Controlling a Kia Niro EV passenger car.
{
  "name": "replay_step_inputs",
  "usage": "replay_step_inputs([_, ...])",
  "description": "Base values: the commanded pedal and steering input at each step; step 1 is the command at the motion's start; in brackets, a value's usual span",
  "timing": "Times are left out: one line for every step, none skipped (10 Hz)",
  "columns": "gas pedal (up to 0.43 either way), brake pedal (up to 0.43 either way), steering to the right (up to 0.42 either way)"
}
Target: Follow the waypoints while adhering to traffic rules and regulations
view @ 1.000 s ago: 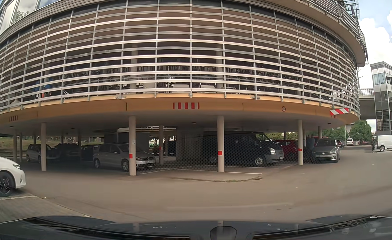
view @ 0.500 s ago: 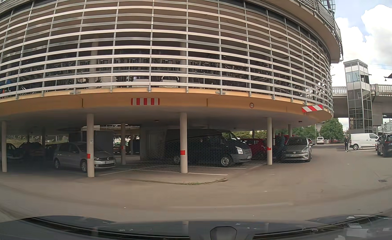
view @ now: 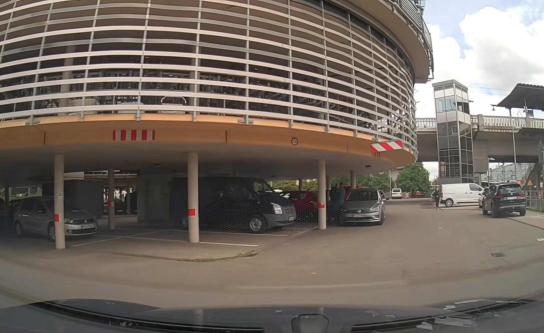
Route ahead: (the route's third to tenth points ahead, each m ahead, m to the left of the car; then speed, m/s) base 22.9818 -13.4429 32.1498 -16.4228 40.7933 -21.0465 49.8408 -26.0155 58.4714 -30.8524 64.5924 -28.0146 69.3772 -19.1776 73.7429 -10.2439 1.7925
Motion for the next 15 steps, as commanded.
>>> replay_step_inputs([0.028, 0.0, 0.614])
replay_step_inputs([0.028, 0.0, 0.603])
replay_step_inputs([0.028, 0.0, 0.583])
replay_step_inputs([0.039, 0.0, 0.565])
replay_step_inputs([0.039, 0.0, 0.557])
replay_step_inputs([0.039, 0.0, 0.544])
replay_step_inputs([0.039, 0.0, 0.525])
replay_step_inputs([0.039, 0.0, 0.495])
replay_step_inputs([0.039, 0.0, 0.469])
replay_step_inputs([0.039, 0.0, 0.433])
replay_step_inputs([0.039, 0.0, 0.4])
replay_step_inputs([0.039, 0.0, 0.371])
replay_step_inputs([0.039, 0.0, 0.339])
replay_step_inputs([0.039, 0.0, 0.307])
replay_step_inputs([0.039, 0.0, 0.276])
